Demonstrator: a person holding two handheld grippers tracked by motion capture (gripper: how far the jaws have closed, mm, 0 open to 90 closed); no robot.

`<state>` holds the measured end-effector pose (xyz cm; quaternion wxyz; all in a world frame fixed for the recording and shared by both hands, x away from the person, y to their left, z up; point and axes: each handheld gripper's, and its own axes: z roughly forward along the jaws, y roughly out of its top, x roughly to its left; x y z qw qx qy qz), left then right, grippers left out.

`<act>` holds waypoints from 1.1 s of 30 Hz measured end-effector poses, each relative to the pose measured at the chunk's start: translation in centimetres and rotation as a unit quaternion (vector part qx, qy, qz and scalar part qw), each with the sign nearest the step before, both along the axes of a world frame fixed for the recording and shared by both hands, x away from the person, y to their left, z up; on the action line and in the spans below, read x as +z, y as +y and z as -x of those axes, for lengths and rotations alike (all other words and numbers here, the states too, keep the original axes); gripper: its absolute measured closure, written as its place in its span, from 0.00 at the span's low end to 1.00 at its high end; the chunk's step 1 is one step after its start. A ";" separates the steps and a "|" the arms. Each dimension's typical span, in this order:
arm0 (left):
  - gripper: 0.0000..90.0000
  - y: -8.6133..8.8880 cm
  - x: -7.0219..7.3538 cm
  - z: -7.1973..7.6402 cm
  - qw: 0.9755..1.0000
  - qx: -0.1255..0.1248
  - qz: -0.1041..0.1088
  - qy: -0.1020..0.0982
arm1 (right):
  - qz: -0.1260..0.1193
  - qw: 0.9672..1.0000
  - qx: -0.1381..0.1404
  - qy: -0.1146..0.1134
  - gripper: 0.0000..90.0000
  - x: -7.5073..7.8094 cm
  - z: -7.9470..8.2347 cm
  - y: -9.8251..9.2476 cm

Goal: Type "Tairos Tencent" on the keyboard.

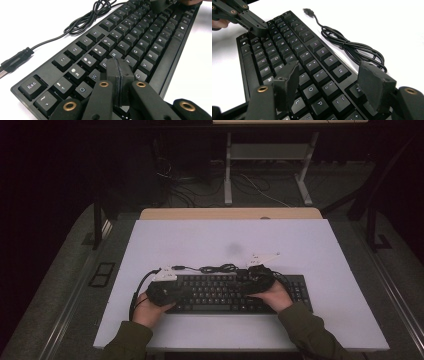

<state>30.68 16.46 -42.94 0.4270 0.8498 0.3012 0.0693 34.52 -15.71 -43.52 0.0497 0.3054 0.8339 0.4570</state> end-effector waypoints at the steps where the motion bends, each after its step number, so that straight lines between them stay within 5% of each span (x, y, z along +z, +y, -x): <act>1: 0.96 0.0 0.0 0.0 1.000 0.001 0.001 0.000 | 0.000 1.000 0.000 0.000 0.37 0.0 0.0 0.0; 24: 0.48 -0.6 0.3 0.3 0.999 0.002 0.036 -0.001 | -0.001 1.000 -0.001 0.002 0.37 0.0 0.1 -0.3; 33: 0.44 -1.5 0.4 1.0 0.999 -0.015 0.040 0.002 | -0.002 1.000 -0.005 0.002 0.37 0.1 0.0 -0.6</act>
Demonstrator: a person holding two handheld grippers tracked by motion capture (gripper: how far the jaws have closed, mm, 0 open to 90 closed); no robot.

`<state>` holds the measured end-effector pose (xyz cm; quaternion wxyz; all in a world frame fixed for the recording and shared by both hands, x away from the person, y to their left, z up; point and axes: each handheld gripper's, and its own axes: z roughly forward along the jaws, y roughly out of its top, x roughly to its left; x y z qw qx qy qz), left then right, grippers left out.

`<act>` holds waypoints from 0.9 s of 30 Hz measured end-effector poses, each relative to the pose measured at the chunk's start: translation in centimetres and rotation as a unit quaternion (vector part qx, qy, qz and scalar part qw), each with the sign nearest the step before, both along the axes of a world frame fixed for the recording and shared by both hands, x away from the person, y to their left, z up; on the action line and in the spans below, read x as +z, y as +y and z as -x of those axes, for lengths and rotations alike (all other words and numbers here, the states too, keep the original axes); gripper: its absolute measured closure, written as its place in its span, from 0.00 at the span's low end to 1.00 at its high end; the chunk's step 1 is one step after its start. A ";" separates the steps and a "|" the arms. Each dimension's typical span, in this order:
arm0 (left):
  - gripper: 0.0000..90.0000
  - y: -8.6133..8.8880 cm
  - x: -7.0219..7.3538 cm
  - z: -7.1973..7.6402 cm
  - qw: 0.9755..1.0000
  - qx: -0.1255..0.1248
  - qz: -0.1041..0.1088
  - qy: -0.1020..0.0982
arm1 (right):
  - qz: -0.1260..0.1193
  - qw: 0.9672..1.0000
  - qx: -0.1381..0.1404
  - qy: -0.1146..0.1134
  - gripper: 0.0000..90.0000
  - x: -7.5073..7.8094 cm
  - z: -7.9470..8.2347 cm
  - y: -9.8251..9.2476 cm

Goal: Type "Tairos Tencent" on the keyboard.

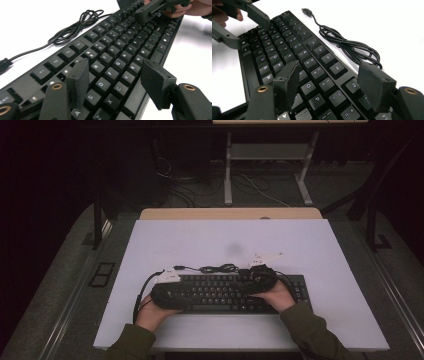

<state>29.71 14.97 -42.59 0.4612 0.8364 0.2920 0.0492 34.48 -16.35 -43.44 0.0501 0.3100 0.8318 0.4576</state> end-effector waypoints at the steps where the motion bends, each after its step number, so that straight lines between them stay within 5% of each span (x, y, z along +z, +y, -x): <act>1: 0.45 -0.1 0.0 0.1 1.000 -0.003 0.002 -0.002 | 0.000 1.000 -0.001 0.000 0.37 0.0 0.0 0.0; 6: 0.56 -0.7 0.0 0.5 1.000 -0.022 0.002 -0.001 | 0.000 1.000 0.000 -0.001 0.37 0.1 0.0 -0.2; 16: 0.98 -1.8 -0.1 1.0 0.999 -0.053 -0.011 0.003 | 0.000 1.000 0.000 -0.001 0.37 0.0 0.0 -0.1; 27: 0.99 -2.3 -0.8 0.9 0.996 -0.072 -0.042 0.011 | 0.001 1.000 0.000 -0.001 0.37 0.0 0.0 0.0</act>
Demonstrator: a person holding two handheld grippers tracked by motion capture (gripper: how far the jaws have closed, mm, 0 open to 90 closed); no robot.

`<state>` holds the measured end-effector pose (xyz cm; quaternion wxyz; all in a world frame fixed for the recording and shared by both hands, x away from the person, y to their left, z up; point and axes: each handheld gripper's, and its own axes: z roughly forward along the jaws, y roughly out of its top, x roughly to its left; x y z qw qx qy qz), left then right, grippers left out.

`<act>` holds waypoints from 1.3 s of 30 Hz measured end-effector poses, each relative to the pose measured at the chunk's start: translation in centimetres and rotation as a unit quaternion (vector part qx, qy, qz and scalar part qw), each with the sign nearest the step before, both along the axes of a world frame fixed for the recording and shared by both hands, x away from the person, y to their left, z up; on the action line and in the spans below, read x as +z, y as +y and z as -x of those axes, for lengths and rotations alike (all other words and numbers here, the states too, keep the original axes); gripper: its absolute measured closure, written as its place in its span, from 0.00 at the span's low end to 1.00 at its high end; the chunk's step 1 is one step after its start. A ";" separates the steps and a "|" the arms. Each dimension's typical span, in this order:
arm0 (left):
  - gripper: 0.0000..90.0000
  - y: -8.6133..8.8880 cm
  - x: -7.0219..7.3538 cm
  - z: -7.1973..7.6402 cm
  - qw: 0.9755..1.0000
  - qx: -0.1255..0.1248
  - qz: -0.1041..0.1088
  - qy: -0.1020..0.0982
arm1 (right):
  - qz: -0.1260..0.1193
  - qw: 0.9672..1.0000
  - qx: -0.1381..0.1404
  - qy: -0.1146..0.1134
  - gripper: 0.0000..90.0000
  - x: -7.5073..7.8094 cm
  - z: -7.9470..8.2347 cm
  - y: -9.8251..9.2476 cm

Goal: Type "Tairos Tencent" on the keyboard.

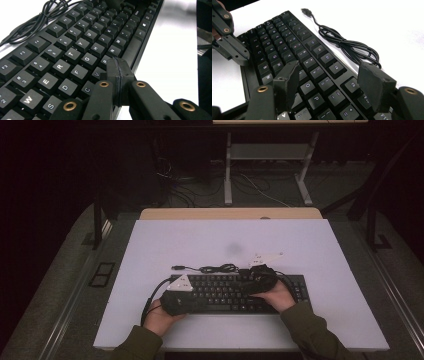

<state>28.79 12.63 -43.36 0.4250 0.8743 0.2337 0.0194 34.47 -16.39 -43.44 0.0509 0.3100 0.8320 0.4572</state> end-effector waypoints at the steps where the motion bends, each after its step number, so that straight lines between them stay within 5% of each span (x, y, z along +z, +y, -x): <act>1: 0.99 -0.1 -0.1 0.0 1.000 0.000 0.000 0.001 | 0.000 1.000 0.000 0.000 0.37 0.0 0.0 0.0; 24: 0.99 -0.4 -0.3 0.1 1.000 -0.007 -0.013 -0.005 | 0.000 1.000 0.000 0.000 0.37 0.0 0.0 0.0; 34: 0.99 0.2 0.3 -0.1 1.000 0.006 0.009 -0.006 | -0.001 1.000 0.000 0.000 0.37 -0.1 0.0 0.0; 39: 0.90 0.4 0.5 -0.2 1.000 0.017 0.021 -0.005 | 0.000 1.000 0.001 0.001 0.37 0.0 0.0 0.0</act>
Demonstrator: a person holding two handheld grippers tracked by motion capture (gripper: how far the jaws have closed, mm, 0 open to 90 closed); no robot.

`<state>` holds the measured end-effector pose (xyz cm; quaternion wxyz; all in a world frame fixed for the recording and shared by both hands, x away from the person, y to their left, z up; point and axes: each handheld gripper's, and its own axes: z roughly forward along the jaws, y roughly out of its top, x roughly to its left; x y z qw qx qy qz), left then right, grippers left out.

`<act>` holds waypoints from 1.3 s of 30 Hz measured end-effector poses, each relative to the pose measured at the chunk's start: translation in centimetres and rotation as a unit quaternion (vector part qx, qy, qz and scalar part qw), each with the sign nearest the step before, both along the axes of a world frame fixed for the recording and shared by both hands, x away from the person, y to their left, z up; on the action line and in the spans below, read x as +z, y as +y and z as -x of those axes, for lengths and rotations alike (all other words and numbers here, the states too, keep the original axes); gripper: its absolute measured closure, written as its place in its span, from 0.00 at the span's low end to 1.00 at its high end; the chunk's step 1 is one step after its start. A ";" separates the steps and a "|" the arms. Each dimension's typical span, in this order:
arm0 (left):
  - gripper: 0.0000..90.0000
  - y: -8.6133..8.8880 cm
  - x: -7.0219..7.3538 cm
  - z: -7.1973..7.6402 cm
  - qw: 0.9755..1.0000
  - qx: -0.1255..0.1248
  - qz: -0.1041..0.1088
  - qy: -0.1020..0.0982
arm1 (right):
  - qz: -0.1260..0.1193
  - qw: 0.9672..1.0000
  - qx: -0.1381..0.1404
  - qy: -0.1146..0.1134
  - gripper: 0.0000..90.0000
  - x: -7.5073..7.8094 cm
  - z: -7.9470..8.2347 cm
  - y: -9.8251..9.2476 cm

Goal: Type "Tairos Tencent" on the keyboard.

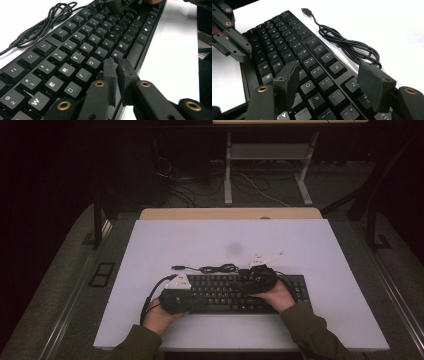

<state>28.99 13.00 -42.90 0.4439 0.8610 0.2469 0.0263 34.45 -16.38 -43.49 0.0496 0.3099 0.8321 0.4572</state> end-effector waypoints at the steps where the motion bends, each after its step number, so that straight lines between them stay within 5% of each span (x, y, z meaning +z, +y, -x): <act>1: 0.88 0.1 0.0 -0.1 1.000 -0.001 -0.001 -0.003 | 0.000 1.000 0.000 0.000 0.37 0.0 0.0 0.0; 20: 0.43 0.1 0.1 -0.7 0.999 0.031 0.023 -0.001 | -0.008 1.000 0.005 0.000 0.43 0.3 0.3 -0.5; 31: 0.28 0.1 0.1 -0.9 0.999 0.043 0.025 -0.008 | -0.013 1.000 0.017 0.005 0.64 0.7 1.1 -1.4; 39: 0.27 0.1 0.1 -0.9 0.998 0.048 0.025 -0.013 | -0.010 0.999 0.031 0.001 0.83 1.1 2.0 -2.4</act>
